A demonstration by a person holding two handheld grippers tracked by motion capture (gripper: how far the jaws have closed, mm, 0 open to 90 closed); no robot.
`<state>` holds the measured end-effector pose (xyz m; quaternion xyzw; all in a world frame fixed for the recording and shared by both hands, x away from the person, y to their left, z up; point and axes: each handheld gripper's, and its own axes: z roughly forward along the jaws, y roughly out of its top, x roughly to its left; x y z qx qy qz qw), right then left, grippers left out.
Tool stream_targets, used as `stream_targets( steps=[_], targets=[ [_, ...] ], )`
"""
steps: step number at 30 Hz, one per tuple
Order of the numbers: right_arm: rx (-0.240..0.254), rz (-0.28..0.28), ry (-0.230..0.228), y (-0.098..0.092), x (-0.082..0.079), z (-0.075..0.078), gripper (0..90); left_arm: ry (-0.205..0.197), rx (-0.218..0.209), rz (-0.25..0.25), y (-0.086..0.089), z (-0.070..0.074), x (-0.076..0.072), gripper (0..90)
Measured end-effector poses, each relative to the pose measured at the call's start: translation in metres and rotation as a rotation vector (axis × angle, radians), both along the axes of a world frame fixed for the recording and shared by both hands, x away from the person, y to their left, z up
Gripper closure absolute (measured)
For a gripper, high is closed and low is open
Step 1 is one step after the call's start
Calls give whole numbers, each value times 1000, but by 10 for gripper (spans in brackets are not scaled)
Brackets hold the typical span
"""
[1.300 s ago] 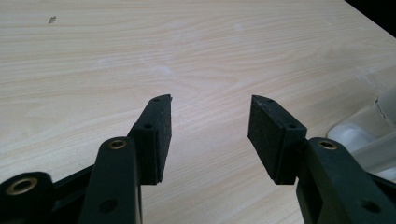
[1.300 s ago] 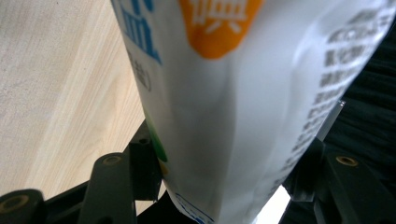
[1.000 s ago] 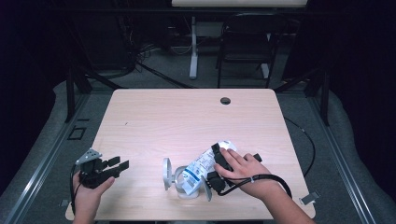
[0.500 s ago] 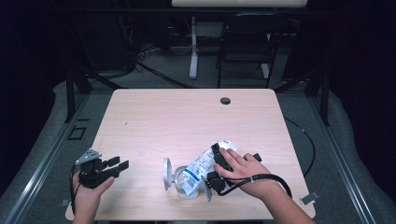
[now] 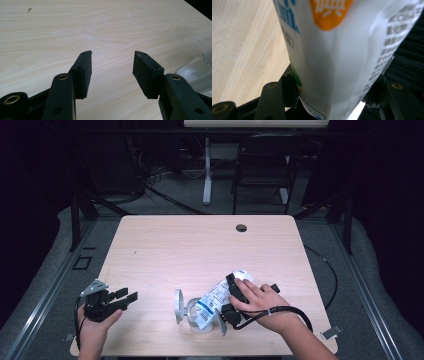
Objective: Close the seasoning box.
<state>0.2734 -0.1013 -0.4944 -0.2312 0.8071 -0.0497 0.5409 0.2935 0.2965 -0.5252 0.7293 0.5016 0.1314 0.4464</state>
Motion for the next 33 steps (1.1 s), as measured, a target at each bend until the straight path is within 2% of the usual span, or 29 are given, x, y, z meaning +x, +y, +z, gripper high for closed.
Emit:
stream_targets(
  steps=[11,12,18,22,33],
  targets=[
    [-3,1,-1,0,0,0,433,0,-2,7,0,0,0,502],
    [18,11,15,0,1,-1,434,0,-2,7,0,0,0,502],
    [14,11,13,0,1,-1,434,-2,-2,6,1,0,0,501],
    [-10,1,-2,1,0,1,436,0,-2,7,1,-1,0,502],
    [-23,0,-15,1,-2,2,442,3,0,7,2,0,-2,501]
  ],
)
